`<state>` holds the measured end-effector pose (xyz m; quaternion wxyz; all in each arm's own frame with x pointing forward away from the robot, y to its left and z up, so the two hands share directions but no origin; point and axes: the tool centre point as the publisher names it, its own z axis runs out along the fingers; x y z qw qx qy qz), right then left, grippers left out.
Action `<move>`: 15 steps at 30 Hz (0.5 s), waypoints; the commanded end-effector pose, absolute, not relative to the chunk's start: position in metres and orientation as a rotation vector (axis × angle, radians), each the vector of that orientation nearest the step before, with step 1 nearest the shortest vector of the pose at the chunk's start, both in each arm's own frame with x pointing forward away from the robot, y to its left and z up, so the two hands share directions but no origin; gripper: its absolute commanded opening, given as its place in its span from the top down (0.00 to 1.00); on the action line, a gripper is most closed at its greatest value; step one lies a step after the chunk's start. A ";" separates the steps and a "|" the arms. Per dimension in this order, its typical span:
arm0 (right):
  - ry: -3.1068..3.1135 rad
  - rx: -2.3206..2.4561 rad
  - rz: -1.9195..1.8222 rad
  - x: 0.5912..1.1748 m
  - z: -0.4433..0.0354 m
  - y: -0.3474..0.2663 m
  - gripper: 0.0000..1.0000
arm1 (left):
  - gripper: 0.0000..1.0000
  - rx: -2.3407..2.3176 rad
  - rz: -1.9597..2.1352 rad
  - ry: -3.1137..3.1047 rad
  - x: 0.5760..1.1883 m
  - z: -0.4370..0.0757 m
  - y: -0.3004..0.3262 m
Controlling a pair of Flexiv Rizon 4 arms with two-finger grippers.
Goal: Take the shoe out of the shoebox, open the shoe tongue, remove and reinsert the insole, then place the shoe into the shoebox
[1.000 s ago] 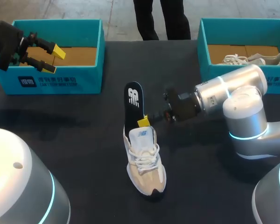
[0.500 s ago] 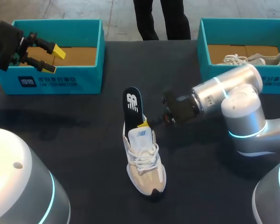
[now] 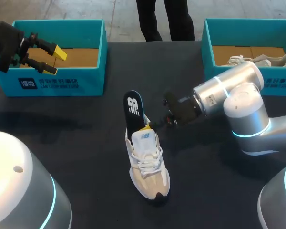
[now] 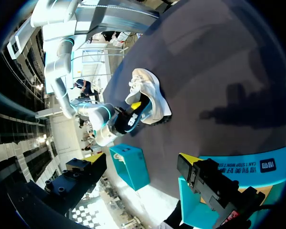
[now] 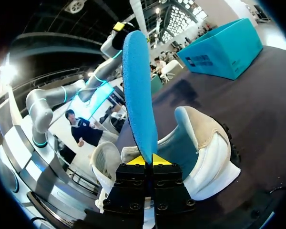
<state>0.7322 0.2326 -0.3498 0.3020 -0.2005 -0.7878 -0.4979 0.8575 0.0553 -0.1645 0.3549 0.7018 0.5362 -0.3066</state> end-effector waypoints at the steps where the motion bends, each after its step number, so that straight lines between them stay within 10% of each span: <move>1: -2.091 -0.545 -1.354 0.728 -0.351 0.234 1.00 | 0.00 1.815 -0.789 1.387 0.857 -0.164 0.055; 15: -2.130 -0.548 -1.394 0.733 -0.338 0.236 0.84 | 0.00 1.815 -0.789 1.387 0.857 -0.164 0.055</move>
